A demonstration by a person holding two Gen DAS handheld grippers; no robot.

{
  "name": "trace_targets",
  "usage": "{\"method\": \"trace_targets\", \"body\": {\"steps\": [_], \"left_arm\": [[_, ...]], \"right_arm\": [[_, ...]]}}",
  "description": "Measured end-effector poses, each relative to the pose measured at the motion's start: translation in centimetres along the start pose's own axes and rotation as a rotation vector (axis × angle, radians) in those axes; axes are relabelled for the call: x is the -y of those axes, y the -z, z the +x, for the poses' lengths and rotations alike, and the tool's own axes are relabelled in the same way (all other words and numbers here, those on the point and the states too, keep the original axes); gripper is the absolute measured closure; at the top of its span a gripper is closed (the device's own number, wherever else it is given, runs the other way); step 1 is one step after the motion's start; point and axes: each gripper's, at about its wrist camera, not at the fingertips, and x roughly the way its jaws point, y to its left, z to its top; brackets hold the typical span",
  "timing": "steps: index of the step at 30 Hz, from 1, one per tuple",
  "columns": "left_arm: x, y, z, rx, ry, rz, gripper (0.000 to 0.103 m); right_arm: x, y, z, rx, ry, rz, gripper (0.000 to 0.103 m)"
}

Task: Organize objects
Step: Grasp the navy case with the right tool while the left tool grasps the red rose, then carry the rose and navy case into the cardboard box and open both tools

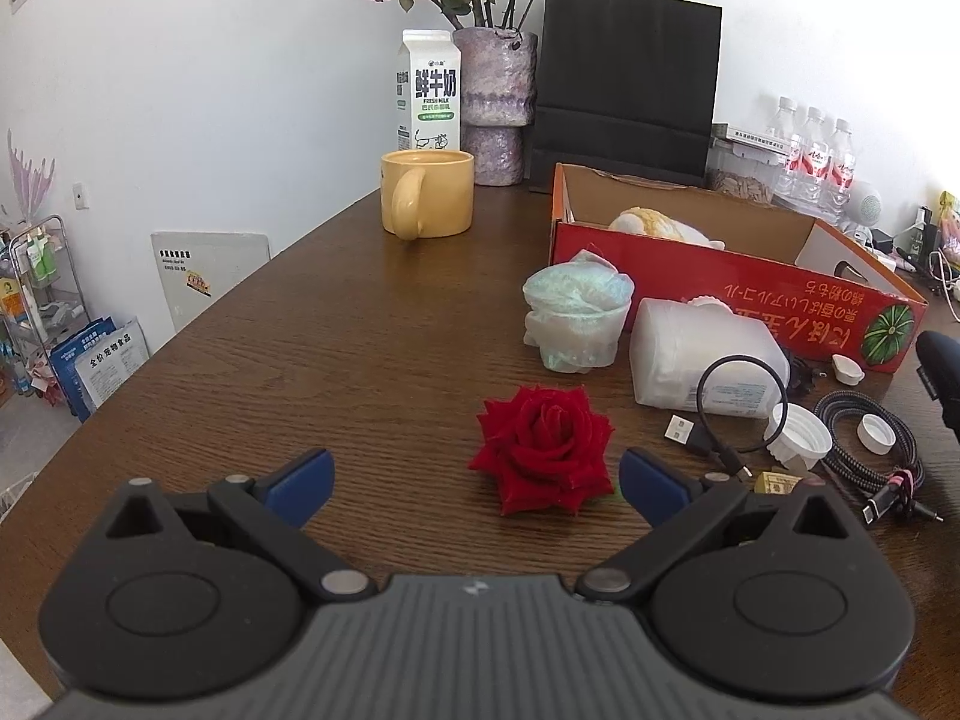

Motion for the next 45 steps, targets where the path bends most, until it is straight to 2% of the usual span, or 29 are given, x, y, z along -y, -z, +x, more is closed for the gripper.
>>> {"method": "trace_targets", "body": {"steps": [4,8,18,21,24,25,26,31,45], "left_arm": [[0.7,-0.4,0.9,-0.006,-0.01,0.011,0.0],[1.1,-0.5,1.8,-0.017,-0.018,-0.004,0.0],[2.0,-0.3,3.0,-0.021,-0.02,0.005,0.001],[2.0,-0.3,2.9,-0.018,-0.009,0.005,0.011],[2.1,-0.2,2.8,-0.02,0.001,0.007,0.029],[2.0,-0.2,2.7,-0.024,0.01,0.005,0.043],[2.0,-0.1,2.7,-0.029,0.013,0.003,0.053],[1.7,0.2,2.0,-0.007,0.029,-0.006,0.058],[0.3,-1.3,-0.6,0.078,0.033,-0.036,0.059]], "right_arm": [[-0.3,0.1,-1.5,0.088,0.019,-0.023,0.039],[-0.9,0.1,-2.3,0.134,0.028,-0.057,0.039],[-1.4,0.2,-2.9,0.16,0.023,-0.086,0.039],[-1.4,0.2,-2.8,0.158,0.021,-0.089,0.039],[-1.4,0.2,-2.8,0.16,0.025,-0.087,0.039],[-1.4,0.2,-2.8,0.159,0.026,-0.086,0.039],[-1.5,0.2,-2.7,0.159,0.026,-0.086,0.039],[-1.5,0.2,-2.7,0.159,0.026,-0.086,0.039],[-1.4,0.3,-2.8,0.165,0.026,-0.089,0.039]]}}
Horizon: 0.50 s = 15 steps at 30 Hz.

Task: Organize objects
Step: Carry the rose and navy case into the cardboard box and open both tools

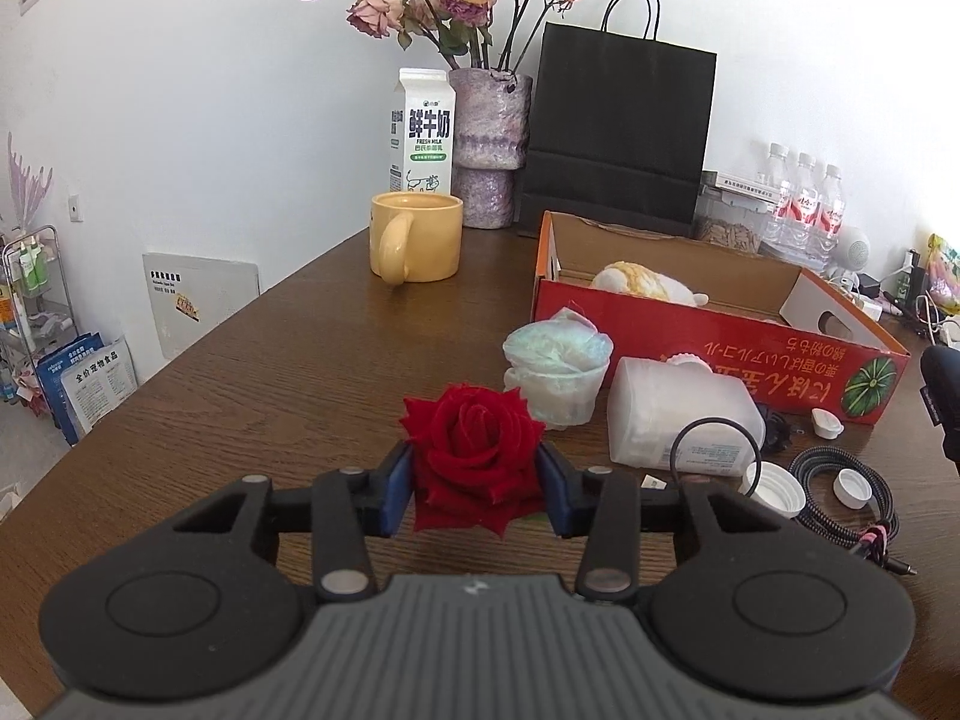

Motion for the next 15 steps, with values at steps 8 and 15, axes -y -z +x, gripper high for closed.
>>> {"method": "trace_targets", "body": {"steps": [8,15], "left_arm": [[1.6,-1.3,-0.1,0.04,0.04,0.015,0.059],[4.2,-3.4,0.4,0.09,0.095,0.037,0.059]], "right_arm": [[-0.2,0.0,-0.5,0.047,-0.005,0.03,0.039],[-2.0,-1.2,0.1,0.056,-0.067,0.026,0.039]]}}
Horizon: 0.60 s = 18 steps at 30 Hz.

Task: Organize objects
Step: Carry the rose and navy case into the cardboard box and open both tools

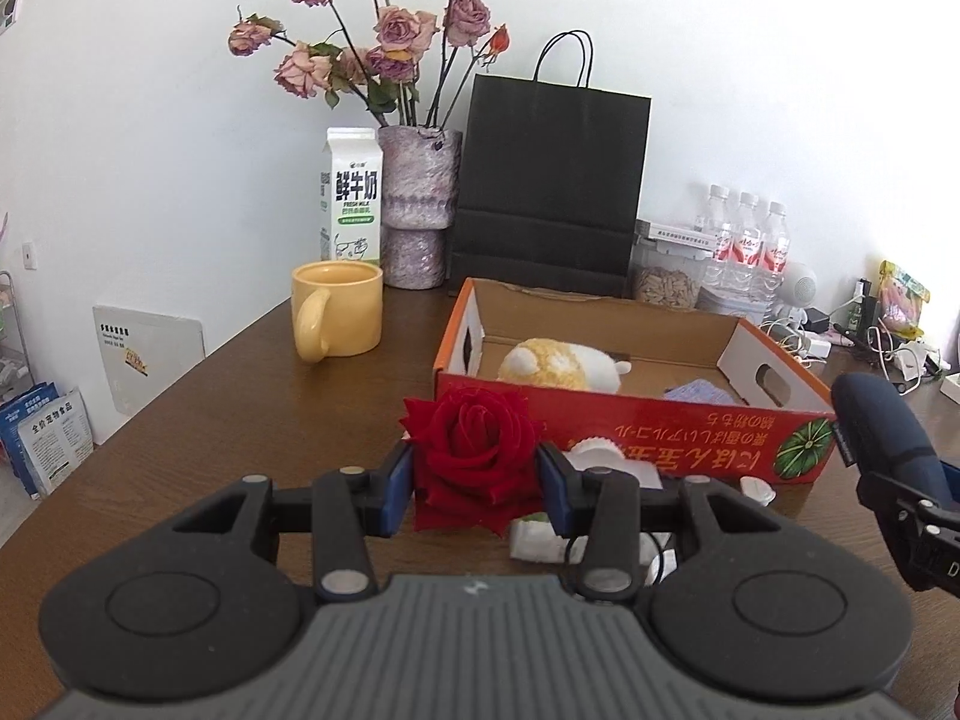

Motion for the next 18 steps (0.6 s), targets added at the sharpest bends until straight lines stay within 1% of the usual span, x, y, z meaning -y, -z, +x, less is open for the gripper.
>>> {"method": "trace_targets", "body": {"steps": [9,14,18], "left_arm": [[3.6,-2.9,2.8,0.039,0.064,0.007,0.059],[5.7,-4.4,4.8,0.06,0.089,0.011,0.059],[6.9,-5.9,6.8,0.069,0.099,-0.003,0.059]], "right_arm": [[-2.3,-3.3,2.8,0.052,-0.057,-0.018,0.039],[-2.6,-5.2,5.3,0.065,-0.062,-0.02,0.039],[-2.2,-6.5,7.7,0.07,-0.043,-0.008,0.039]]}}
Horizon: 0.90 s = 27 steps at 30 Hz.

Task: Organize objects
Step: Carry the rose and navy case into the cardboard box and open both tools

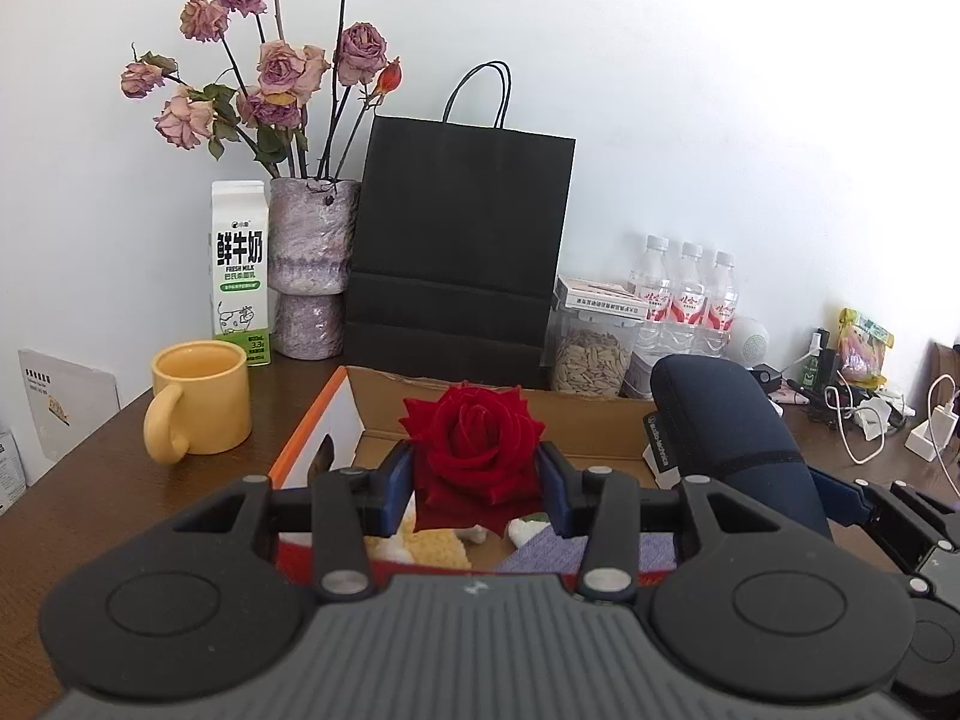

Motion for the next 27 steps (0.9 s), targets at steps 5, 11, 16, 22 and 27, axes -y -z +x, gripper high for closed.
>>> {"method": "trace_targets", "body": {"steps": [5,11,16,22,27], "left_arm": [[1.4,-1.1,2.7,0.007,-0.004,-0.003,0.059],[2.1,-1.4,6.6,-0.034,-0.027,-0.013,0.059],[2.2,-1.2,9.2,-0.073,-0.031,-0.01,0.059],[2.2,-0.7,10.9,-0.107,-0.024,0.011,0.059],[2.2,-0.2,11.4,-0.126,-0.043,0.012,0.037]], "right_arm": [[1.1,-0.7,3.3,-0.011,0.023,0.027,0.039],[2.5,-0.5,6.8,-0.029,0.041,0.053,0.039],[3.5,0.0,9.4,-0.061,0.047,0.052,0.039],[3.8,0.7,11.2,-0.106,0.058,0.032,0.039],[3.8,1.2,11.9,-0.151,0.054,0.022,0.037]]}}
